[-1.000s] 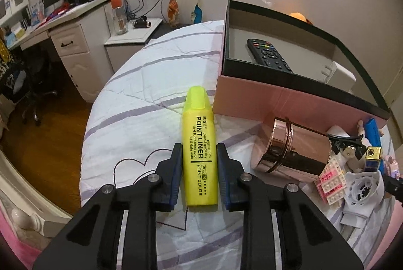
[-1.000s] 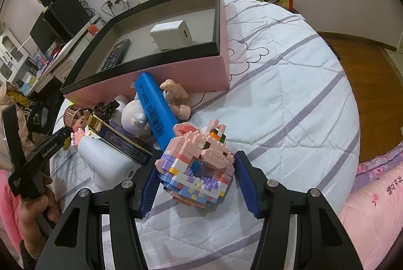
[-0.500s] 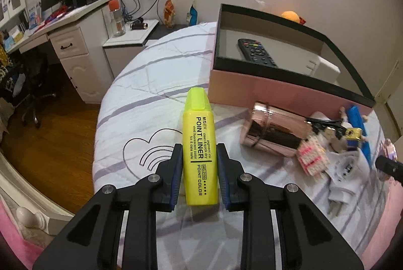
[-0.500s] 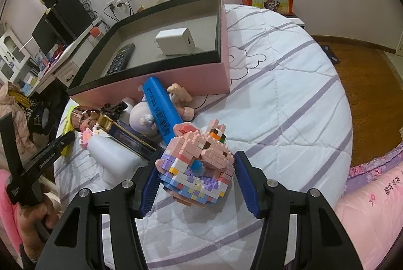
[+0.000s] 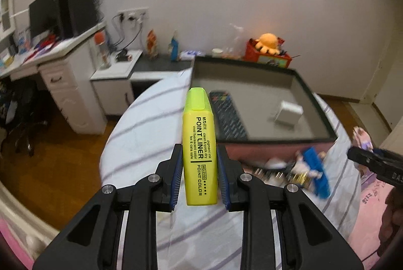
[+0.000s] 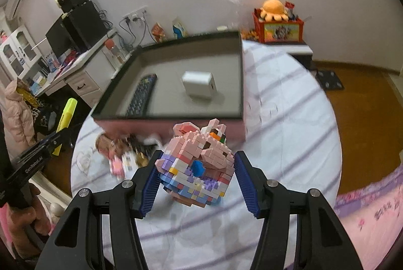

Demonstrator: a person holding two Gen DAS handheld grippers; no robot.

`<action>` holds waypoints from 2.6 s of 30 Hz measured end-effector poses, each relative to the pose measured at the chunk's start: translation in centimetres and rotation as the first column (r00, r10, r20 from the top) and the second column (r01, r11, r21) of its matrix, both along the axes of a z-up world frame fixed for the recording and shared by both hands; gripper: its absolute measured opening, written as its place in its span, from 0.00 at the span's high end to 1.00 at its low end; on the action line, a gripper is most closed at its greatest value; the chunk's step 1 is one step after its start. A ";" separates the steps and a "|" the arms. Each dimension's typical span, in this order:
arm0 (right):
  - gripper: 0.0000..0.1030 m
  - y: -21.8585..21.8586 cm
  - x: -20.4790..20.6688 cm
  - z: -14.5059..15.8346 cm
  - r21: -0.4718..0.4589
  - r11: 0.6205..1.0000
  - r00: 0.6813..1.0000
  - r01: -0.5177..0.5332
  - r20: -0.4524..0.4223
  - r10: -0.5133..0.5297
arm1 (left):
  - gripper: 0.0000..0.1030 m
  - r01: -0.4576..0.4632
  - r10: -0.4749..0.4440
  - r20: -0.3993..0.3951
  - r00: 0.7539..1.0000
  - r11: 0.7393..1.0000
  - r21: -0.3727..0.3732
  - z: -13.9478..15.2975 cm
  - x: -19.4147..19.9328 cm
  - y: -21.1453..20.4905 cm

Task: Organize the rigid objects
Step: 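Carry highlighter and block figure into the pink box and open both tools, then move both tools back toward the remaining pile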

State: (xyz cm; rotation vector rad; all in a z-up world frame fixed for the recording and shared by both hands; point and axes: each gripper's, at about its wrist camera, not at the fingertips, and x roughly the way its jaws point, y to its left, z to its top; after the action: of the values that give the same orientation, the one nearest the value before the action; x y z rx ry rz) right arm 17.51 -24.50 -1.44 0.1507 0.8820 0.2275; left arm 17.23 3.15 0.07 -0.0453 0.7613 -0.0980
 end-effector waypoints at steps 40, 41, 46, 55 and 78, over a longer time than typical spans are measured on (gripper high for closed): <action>0.22 2.4 17.9 -1.7 -0.056 0.998 0.997 -0.006 -0.078 0.001 | 0.03 0.025 -0.015 -0.094 0.995 0.994 0.106 -1.8 15.7 -6.2; 0.22 2.3 17.2 -1.1 -0.045 0.999 0.998 -0.004 -0.060 0.001 | 0.02 0.024 -0.014 -0.087 0.996 0.994 0.107 -1.5 15.4 -6.1; 0.21 1.6 13.8 1.3 -0.014 1.000 1.000 0.010 0.005 -0.010 | 0.00 0.018 -0.014 -0.035 0.999 0.994 0.104 0.6 12.4 -5.5; 0.21 0.1 5.7 2.8 -0.004 0.999 0.997 0.036 0.066 -0.036 | 0.00 0.004 -0.004 -0.003 1.000 0.998 0.062 2.2 5.9 -4.3; 0.21 -1.3 -3.3 -3.3 -0.001 0.997 0.994 0.084 -0.073 -0.083 | 0.00 -0.054 0.063 -0.119 0.991 0.996 0.077 -5.0 -3.7 -2.4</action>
State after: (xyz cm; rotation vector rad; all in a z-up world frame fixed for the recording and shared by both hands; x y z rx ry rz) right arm 14.17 -25.83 -4.73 0.1984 0.9458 0.1456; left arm 13.52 0.77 -4.90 -0.0030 0.8842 -0.0114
